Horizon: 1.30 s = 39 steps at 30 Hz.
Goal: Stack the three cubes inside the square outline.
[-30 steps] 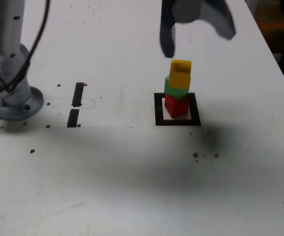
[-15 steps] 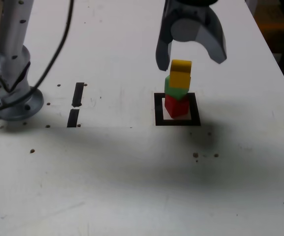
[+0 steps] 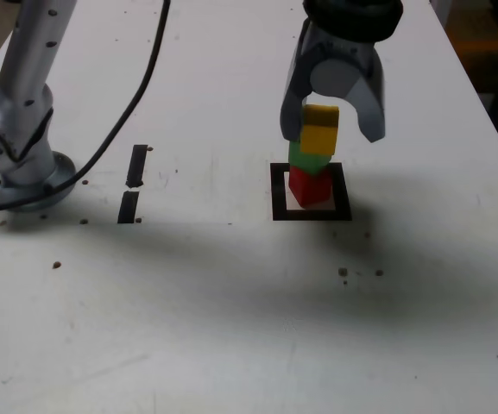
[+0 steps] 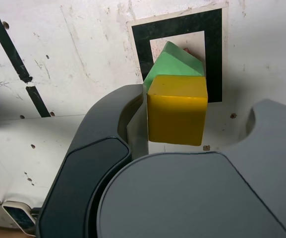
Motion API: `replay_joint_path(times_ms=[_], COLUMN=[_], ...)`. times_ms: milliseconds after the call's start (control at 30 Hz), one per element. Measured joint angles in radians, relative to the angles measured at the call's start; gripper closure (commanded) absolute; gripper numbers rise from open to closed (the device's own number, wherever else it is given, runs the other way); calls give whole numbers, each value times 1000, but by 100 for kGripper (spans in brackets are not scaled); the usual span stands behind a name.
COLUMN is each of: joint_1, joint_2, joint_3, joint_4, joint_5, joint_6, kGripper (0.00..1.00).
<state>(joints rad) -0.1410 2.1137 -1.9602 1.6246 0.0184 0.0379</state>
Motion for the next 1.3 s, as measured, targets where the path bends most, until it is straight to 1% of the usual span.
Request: replay_joint_path(times_ms=[67, 167, 367, 433, 467, 533, 567, 633, 733, 867, 900, 1000, 1067, 1167, 1200, 1300], joint_1=[0, 0, 0, 0, 0, 1, 2, 9, 51, 132, 150, 239, 248, 289, 296, 299], joint_2=[2, 11, 18, 18, 10, -20, -40, -89, -175, -281, -291, -298, -292, -279, -271, -247], joint_3=[0, -1, 0, 2, 6, 21, 33, 66, 157, 284, 311, 436, 509, 591, 598, 609], joint_4=[0, 0, 0, 0, 0, 0, 0, 0, 0, -18, -32, -160, -206, -313, -335, -349], joint_5=[0, 1, 11, 20, 31, 54, 70, 90, 107, 109, 107, 87, 80, 66, 66, 63], joint_6=[0, -3, -11, -17, -20, -26, -29, -34, -41, -42, -36, -1, 7, 22, 22, 23], kGripper=[62, 69, 79, 81, 82, 84, 84, 85, 84, 84, 84, 84, 84, 84, 84, 84])
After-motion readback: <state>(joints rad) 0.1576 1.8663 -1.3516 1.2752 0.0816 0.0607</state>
